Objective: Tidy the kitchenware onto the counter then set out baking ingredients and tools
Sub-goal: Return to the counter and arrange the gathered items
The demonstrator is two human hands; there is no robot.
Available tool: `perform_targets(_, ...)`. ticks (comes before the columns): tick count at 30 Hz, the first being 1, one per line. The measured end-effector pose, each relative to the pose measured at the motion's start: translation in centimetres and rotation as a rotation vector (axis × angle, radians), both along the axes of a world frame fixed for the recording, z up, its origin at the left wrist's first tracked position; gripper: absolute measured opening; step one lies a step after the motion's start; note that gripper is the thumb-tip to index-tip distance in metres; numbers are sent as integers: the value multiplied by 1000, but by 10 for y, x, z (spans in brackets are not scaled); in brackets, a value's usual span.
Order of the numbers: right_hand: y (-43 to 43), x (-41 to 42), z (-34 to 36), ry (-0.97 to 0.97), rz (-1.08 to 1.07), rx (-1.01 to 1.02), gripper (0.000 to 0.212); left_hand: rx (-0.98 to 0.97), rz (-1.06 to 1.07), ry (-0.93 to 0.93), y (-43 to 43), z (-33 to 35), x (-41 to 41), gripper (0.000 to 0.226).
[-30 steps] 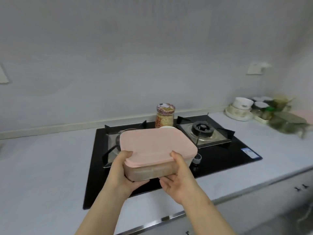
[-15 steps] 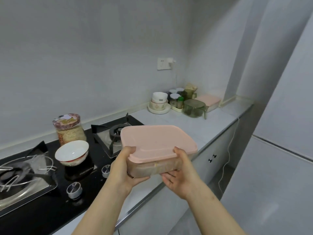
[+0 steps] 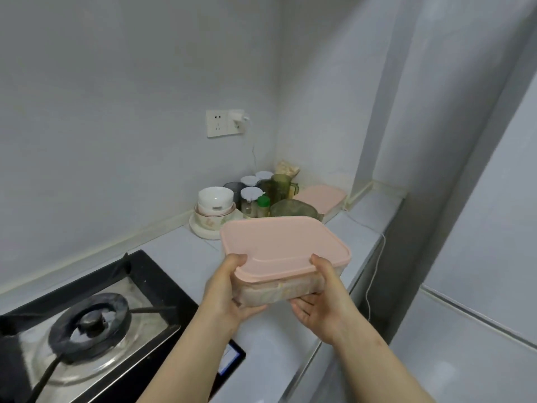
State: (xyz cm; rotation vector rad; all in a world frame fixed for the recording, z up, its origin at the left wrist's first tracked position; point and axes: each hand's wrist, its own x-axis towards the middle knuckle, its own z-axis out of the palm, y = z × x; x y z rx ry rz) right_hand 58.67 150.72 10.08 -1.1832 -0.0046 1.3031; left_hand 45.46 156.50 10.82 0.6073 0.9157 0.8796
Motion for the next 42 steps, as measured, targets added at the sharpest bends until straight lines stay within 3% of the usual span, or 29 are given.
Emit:
perform_targets(13, 132, 213, 2, -72, 33, 24, 42, 47, -45, 63, 129, -4, 205, 26)
perform_targets(16, 163, 258, 3, -66, 53, 12, 44, 40, -51, 103, 155, -1, 249, 23)
perform_targets(19, 195, 291, 4, -64, 66, 2, 48, 6, -16, 112, 178, 0, 285, 33)
perform_targets(23, 222, 314, 4, -46, 80, 32, 41, -36, 25, 113, 201, -5, 310, 31)
perform_targets(26, 242, 328, 1, -28, 94, 52, 41, -44, 42, 119, 220, -4, 327, 17)
perform_targets(31, 275, 342, -15, 12, 66, 85, 50, -75, 60, 65, 244, -3, 350, 9)
perform_targets(38, 301, 350, -35, -58, 47, 97, 38, -113, 87, 57, 277, -21, 364, 40)
perform_targets(42, 302, 360, -40, -110, -13, 26, 12, -70, 46, 131, 286, -26, 370, 50)
